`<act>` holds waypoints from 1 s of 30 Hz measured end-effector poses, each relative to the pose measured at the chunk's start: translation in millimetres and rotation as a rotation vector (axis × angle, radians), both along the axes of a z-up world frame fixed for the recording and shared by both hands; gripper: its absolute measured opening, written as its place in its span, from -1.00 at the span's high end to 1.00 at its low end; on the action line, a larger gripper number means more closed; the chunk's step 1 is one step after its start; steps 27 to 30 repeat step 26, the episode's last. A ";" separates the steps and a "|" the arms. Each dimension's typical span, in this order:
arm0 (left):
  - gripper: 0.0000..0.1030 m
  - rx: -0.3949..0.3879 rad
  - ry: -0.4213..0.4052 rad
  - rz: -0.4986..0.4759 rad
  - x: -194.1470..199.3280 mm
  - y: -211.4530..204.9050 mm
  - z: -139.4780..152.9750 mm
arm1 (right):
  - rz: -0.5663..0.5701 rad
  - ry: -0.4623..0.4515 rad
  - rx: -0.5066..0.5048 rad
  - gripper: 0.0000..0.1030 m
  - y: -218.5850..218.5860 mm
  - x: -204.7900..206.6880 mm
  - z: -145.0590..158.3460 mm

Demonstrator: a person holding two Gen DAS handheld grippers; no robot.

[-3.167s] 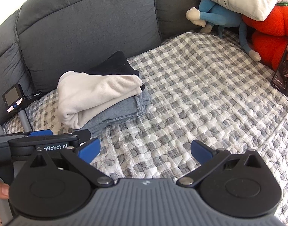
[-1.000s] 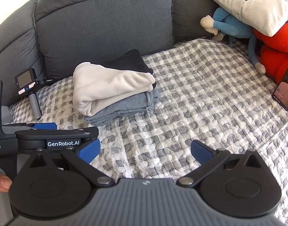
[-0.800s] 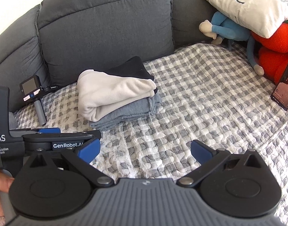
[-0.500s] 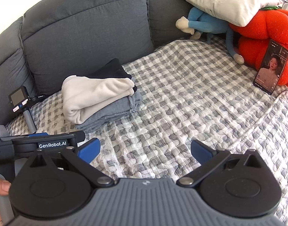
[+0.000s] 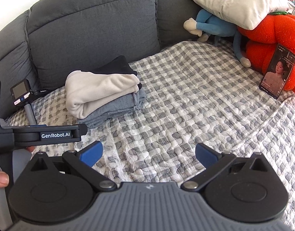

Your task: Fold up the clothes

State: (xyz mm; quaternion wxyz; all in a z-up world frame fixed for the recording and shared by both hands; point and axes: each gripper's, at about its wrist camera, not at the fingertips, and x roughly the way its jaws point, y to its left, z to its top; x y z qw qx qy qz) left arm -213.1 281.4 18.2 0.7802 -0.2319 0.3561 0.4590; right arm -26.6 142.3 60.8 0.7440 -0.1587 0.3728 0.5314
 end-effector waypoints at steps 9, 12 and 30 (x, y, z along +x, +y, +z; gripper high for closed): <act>-0.99 0.000 -0.001 -0.011 1.8 -3.5 -0.8 | -0.007 -0.011 -0.004 -1.00 -3.9 -0.7 0.2; -0.99 0.001 -0.001 -0.010 1.7 -4.0 -0.7 | -0.004 -0.011 -0.004 -1.00 -4.1 -0.8 -0.1; -0.99 -0.001 0.005 -0.023 4.5 -5.8 -3.2 | -0.004 -0.007 -0.013 -1.00 -3.4 0.1 -0.6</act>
